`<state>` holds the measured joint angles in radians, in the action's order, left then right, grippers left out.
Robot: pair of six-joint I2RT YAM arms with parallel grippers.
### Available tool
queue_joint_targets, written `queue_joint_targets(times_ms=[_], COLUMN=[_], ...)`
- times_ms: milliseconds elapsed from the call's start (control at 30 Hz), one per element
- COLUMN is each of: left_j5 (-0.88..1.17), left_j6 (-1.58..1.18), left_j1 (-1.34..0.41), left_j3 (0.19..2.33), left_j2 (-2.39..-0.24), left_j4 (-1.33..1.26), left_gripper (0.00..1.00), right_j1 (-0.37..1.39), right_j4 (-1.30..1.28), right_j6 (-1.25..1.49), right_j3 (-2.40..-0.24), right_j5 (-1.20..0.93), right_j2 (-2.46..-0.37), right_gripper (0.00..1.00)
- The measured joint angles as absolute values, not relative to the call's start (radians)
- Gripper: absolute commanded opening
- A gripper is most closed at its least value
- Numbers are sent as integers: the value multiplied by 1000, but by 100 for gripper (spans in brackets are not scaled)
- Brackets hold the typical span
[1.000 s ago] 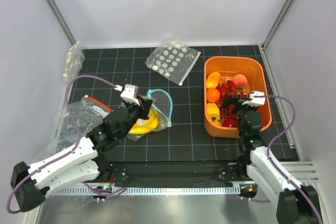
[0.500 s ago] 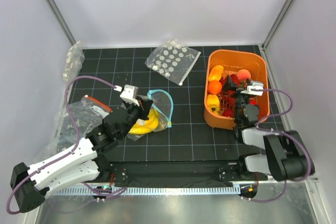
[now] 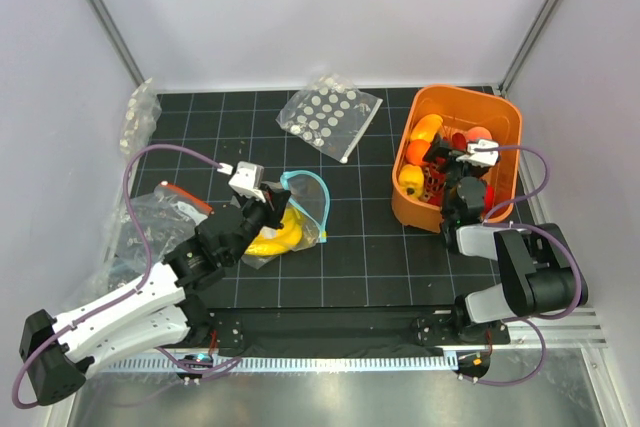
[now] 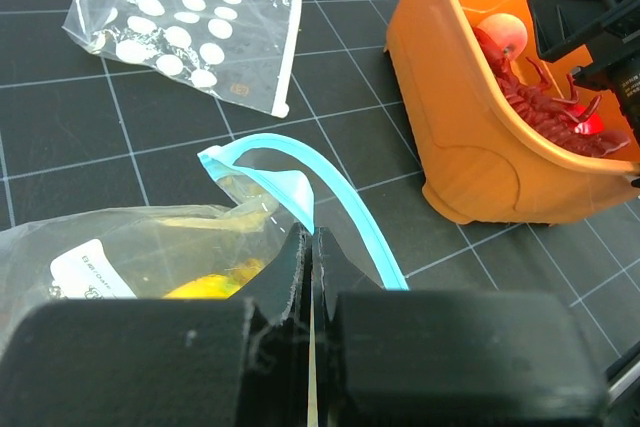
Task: Place the food in the zip-top bag and seal the zipper
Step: Adjust the bin at the center of the board.
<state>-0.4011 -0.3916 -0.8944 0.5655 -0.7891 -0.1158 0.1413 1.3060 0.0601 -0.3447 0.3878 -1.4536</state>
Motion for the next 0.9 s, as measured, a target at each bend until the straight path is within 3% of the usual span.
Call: queue_joint_targets(times_ms=[900], left_j5=[-548], left_j6=[-408], left_j1=[-894], left_j3=[527], left_j2=[-653], left_j4=[-66], left_gripper=[1], right_j1=[135], right_j4=[1266], right_j6=[63], right_j3=[-353], right_j5=[379], right_j2=[-1453], right_gripper=[100])
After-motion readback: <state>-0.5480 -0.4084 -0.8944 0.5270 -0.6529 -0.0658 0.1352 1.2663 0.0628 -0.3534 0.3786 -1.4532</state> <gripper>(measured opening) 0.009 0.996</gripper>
